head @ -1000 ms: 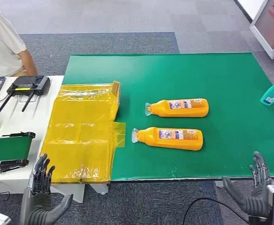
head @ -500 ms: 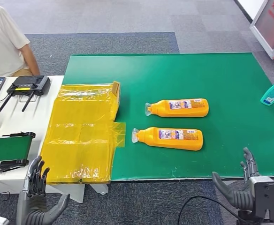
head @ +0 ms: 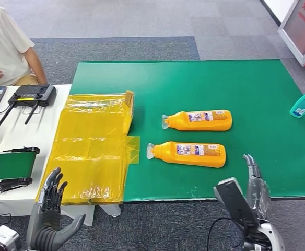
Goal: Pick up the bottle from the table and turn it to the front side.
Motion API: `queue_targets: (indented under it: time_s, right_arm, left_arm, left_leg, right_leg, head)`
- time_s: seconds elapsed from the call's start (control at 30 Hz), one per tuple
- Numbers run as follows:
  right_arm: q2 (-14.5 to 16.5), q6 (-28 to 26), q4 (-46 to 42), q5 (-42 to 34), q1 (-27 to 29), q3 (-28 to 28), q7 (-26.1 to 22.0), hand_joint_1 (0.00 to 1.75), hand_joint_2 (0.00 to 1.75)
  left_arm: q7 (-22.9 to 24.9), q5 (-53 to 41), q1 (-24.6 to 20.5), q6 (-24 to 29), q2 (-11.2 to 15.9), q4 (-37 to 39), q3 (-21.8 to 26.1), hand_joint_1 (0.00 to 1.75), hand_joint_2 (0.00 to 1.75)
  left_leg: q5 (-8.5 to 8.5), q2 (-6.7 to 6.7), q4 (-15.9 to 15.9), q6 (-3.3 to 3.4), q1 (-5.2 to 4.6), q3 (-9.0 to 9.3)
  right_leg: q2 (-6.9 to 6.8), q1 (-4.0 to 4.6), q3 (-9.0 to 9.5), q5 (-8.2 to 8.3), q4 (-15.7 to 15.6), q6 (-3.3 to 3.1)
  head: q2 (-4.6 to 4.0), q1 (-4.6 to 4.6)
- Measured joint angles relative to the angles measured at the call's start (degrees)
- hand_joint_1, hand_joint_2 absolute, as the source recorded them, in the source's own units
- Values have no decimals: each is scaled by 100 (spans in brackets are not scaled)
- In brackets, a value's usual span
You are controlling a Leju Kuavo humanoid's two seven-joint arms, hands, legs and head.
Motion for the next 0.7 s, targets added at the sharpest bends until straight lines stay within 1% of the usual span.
queue_targets:
  time_s: [0.13,0.3,0.43,0.57,0.7]
  right_arm:
    - [-581,32,201,682,-269,500,375,0,175]
    - [-1189,422,582,991,-666,884,485,0,175]
    - [-1523,757,1033,1426,-1057,1148,649,0,175]
    - [-1828,1033,1622,2138,-1544,1472,961,0,175]
    - [-2037,1155,2238,2235,-1990,1710,1042,0,175]
  left_arm:
    - [62,64,-132,49,156,91,-149,0,175]
    - [78,116,-356,43,392,312,-374,0,175]
    - [79,124,-525,84,577,514,-598,0,175]
    - [88,281,-657,90,700,669,-787,0,175]
    - [102,415,-751,75,797,758,-912,0,175]
  left_leg:
    - [1,0,0,1,-1,-1]
    - [4,-1,1,5,-4,-3]
    - [8,0,1,5,-4,-3]
    - [13,0,1,5,-4,-4]
    - [17,0,2,6,-5,-5]
  right_leg:
    - [0,-1,0,2,0,1]
    - [0,-3,0,6,0,2]
    - [1,-3,-1,9,0,1]
    - [1,-4,-2,14,0,3]
    - [0,-4,-2,16,0,5]
  head:
    - [0,1]
    - [0,1]
    - [0,1]
    - [0,0]
    - [0,1]
